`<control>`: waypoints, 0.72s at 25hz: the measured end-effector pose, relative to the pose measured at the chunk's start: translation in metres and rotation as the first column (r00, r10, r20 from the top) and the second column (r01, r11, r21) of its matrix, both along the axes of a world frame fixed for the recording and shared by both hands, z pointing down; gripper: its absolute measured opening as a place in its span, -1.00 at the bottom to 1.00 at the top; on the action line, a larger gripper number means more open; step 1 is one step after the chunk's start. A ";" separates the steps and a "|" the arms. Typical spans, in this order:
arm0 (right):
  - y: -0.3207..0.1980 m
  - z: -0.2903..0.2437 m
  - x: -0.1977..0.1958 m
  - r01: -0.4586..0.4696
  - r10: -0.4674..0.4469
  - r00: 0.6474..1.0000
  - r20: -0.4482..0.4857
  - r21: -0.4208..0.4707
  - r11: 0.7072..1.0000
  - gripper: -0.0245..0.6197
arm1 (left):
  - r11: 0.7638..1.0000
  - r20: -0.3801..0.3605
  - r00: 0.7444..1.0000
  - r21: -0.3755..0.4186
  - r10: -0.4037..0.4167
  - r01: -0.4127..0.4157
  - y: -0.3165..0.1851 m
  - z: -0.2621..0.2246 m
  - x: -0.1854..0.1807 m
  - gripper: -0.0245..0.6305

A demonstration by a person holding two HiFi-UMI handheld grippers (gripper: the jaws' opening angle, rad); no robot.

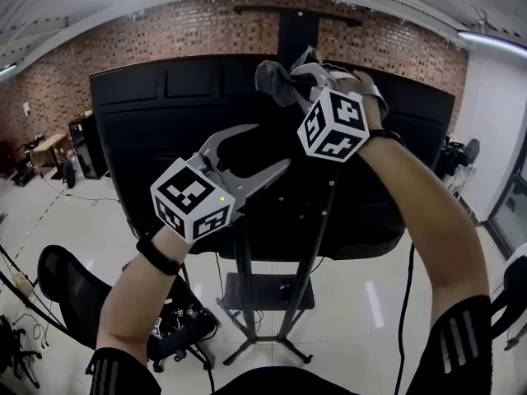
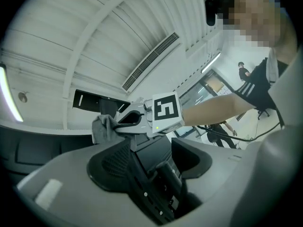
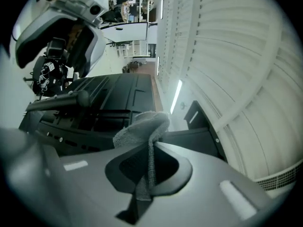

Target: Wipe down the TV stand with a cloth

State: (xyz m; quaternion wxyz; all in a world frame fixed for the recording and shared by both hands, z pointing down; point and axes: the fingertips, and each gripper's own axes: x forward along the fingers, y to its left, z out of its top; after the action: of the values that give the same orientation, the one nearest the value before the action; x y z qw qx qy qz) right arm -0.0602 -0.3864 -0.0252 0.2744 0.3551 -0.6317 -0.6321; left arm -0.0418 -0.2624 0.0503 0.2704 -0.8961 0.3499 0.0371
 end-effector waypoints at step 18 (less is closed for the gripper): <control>-0.005 0.168 -0.018 -0.132 0.179 0.897 -0.405 0.143 0.981 -0.90 | 0.996 0.022 0.997 -0.049 -0.078 0.079 0.006 0.107 -0.031 -0.02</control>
State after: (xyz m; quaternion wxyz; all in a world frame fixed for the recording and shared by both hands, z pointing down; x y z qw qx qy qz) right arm -0.0780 -0.3916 0.1432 0.4318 0.2766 -0.4920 -0.7035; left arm -0.0723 -0.2569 0.1578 0.2529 -0.8885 0.3829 0.0091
